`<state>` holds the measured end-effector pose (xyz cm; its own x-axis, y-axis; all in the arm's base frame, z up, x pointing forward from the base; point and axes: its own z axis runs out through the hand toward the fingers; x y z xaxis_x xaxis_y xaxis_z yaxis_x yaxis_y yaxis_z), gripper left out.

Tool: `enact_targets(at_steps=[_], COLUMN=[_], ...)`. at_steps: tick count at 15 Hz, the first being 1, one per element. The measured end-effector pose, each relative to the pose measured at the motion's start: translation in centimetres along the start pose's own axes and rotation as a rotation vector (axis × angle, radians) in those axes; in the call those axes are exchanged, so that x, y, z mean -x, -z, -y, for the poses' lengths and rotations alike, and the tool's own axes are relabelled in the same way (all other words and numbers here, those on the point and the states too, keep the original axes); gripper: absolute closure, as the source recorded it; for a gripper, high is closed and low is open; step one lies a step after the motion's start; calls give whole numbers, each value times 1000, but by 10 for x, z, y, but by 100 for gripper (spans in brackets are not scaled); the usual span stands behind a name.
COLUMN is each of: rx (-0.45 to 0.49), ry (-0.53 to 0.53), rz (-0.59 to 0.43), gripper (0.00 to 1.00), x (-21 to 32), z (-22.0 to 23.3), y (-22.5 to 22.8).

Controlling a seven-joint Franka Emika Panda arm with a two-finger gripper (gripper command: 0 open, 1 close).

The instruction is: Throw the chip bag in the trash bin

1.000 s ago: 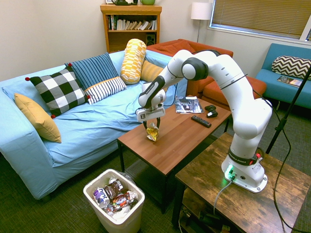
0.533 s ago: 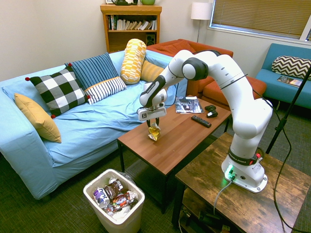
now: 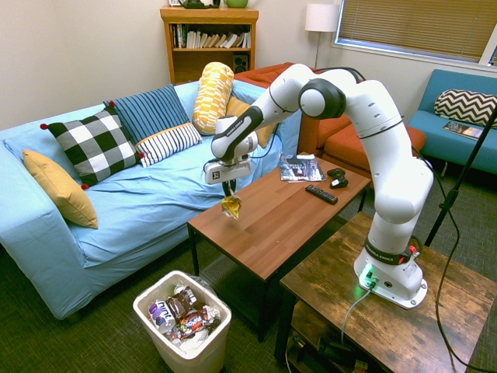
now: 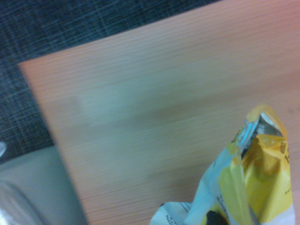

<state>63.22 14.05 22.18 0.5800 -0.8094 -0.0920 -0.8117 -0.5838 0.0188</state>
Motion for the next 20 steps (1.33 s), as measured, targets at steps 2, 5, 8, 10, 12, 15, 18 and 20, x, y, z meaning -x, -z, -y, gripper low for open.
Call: enact_targets(at_steps=[2,5,8,10,12,15,18,20], rx=[0,30,64,88,105,147,198,202], ry=[72,171,257,308,350,383,402,411], rz=[-38,-82,-116,-142,-154,-157,-153,-145], gripper=[100,100,100,100,100,0,0,0], x=[68,162,237,279,311,337,343,343], z=[28,58,78,90,103,117,121,127], y=[12,3,-31,-60,-89,-123,-145,-142])
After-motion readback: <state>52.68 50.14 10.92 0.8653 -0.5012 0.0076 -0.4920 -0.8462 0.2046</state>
